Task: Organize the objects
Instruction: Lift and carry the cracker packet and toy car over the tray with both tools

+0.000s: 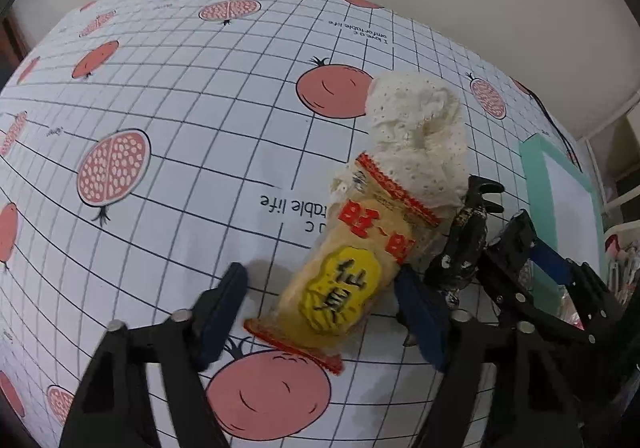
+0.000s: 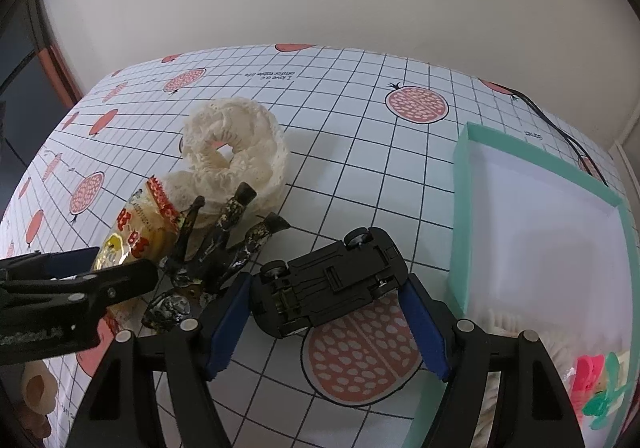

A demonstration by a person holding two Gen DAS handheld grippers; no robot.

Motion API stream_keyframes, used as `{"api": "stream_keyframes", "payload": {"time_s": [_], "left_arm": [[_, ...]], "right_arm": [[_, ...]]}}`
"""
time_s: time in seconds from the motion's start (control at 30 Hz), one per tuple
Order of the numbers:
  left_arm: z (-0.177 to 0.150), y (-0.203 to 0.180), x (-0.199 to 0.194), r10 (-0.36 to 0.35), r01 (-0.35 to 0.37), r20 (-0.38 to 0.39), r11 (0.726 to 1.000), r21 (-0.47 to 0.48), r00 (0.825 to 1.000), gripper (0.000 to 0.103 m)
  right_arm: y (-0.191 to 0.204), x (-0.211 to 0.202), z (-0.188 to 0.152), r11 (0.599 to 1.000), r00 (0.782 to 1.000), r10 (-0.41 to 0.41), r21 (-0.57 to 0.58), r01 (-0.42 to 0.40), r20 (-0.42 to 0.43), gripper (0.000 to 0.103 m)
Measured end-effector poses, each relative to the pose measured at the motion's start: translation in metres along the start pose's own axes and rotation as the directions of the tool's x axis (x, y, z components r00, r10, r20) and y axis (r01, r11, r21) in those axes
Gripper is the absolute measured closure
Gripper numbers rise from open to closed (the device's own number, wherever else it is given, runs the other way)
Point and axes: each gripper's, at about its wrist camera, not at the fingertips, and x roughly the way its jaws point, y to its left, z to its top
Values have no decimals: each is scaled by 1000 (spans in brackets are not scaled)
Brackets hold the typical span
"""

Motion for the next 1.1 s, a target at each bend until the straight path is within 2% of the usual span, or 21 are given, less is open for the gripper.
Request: {"api": "stream_keyframes", "payload": {"time_s": [0.2, 0.3, 0.67, 0.77, 0.83, 0.93, 1.0, 1.1], "left_arm": [[1, 1, -3, -18, 18, 8, 1000, -7, 1000, 55], [1, 1, -5, -30, 30, 8, 1000, -3, 1000, 61], [6, 2, -26, -41, 43, 73, 999, -23, 997, 66], [-3, 8, -39, -41, 43, 90, 999, -21, 995, 66], [2, -6, -34, -38, 40, 102, 999, -20, 994, 66], [-2, -3, -51, -32, 35, 129, 999, -24, 991, 66], [7, -6, -48, -25, 29, 143, 999, -23, 989, 66], [3, -10, -57, -20, 23, 158, 1000, -21, 987, 66]], "right_arm": [[0, -1, -1, 1000, 1000, 7, 10, -7, -5, 27], [0, -3, -1, 1000, 1000, 9, 13, -9, -4, 27], [2, -17, 4, 1000, 1000, 19, 10, -20, 25, 27], [3, -22, 5, 1000, 999, 21, 10, -22, 33, 27], [2, -26, 7, 1000, 999, 25, 11, -26, 42, 27], [3, -33, 9, 999, 998, 34, 10, -34, 57, 27], [3, -38, 10, 999, 997, 39, 6, -40, 69, 27], [2, -44, 11, 999, 996, 45, 4, -45, 81, 27]]}}
